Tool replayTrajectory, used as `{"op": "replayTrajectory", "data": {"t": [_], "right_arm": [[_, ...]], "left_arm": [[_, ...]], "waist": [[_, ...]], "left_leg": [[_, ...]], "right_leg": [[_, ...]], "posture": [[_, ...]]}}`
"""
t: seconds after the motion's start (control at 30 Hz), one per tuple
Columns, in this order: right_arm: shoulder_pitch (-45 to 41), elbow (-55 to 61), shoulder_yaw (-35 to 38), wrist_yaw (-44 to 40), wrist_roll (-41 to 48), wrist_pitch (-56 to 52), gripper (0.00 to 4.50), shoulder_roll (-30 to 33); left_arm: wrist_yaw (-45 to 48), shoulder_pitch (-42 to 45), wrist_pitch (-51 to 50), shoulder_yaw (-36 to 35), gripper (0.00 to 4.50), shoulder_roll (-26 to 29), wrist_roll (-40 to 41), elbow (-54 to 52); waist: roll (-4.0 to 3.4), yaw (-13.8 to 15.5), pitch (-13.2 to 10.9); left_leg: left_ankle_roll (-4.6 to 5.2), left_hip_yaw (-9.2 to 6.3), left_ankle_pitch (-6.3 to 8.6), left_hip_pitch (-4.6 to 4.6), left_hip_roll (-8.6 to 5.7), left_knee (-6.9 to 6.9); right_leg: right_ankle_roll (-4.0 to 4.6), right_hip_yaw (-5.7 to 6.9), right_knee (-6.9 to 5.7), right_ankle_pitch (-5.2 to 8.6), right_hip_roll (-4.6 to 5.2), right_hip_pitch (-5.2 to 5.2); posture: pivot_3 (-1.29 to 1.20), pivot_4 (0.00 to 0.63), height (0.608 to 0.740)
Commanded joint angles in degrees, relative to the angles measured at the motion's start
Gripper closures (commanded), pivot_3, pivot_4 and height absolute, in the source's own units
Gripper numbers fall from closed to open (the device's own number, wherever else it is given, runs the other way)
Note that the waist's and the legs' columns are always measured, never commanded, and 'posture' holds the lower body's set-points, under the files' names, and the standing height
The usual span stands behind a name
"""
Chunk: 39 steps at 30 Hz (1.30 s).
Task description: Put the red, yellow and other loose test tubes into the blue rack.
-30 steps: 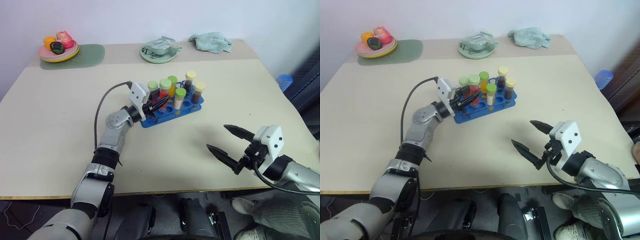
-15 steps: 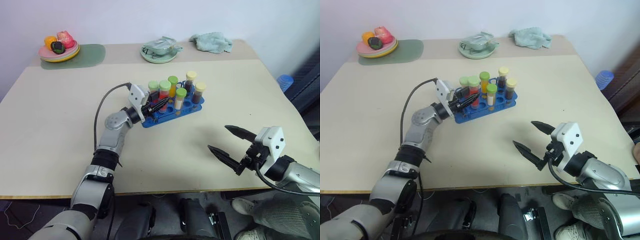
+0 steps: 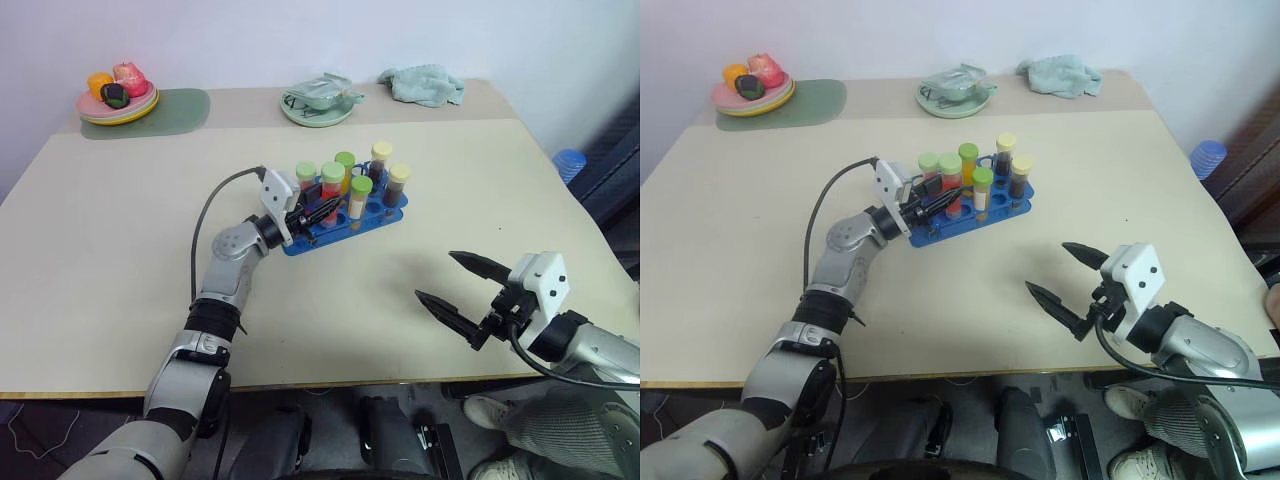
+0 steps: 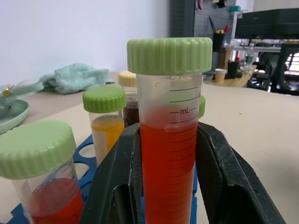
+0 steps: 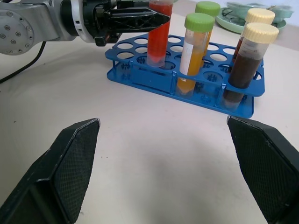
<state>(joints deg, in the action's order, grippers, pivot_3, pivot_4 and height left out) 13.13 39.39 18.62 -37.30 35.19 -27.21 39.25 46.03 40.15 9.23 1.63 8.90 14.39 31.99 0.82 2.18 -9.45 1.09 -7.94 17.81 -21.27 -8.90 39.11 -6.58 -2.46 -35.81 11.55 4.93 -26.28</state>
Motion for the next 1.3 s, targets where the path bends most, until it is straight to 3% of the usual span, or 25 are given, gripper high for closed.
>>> {"op": "replayTrajectory", "data": {"t": [0.03, 0.67, 1.3], "right_arm": [[-0.89, 2.32, 1.75, 0.38, 1.14, 0.09, 0.0, 0.42], [-0.28, 2.86, 2.33, 0.22, 1.24, 0.07, 0.0, 0.22], [-1.97, 2.9, 1.61, 0.95, 1.57, -1.17, 0.0, 0.51]], "left_arm": [[-0.14, -0.61, -0.73, -0.57, 3.12, 0.82, -0.52, 1.55], [4.53, -3.74, -2.22, 0.06, 3.12, 0.85, 0.9, -2.21], [2.49, -2.99, -0.97, 0.47, 3.12, 1.94, -1.09, 0.72]], "waist": [[0.0, 0.02, 0.01], [0.0, 0.06, 0.03], [-0.06, 0.02, 0.19]], "left_leg": [[0.0, 0.0, 0.0, 0.0, 0.0, 0.0], [0.0, 0.0, 0.0, 0.01, 0.0, 0.0], [0.01, 0.0, 0.0, 0.07, 0.0, 0.0]], "right_leg": [[0.0, 0.0, 0.0, 0.0, 0.0, 0.0], [0.0, 0.0, 0.0, 0.0, 0.0, 0.04], [0.0, 0.0, 0.01, 0.0, 0.0, 0.09]], "posture": [[0.0, 0.15, 0.74], [0.0, 0.15, 0.74], [0.0, 0.15, 0.74]]}}
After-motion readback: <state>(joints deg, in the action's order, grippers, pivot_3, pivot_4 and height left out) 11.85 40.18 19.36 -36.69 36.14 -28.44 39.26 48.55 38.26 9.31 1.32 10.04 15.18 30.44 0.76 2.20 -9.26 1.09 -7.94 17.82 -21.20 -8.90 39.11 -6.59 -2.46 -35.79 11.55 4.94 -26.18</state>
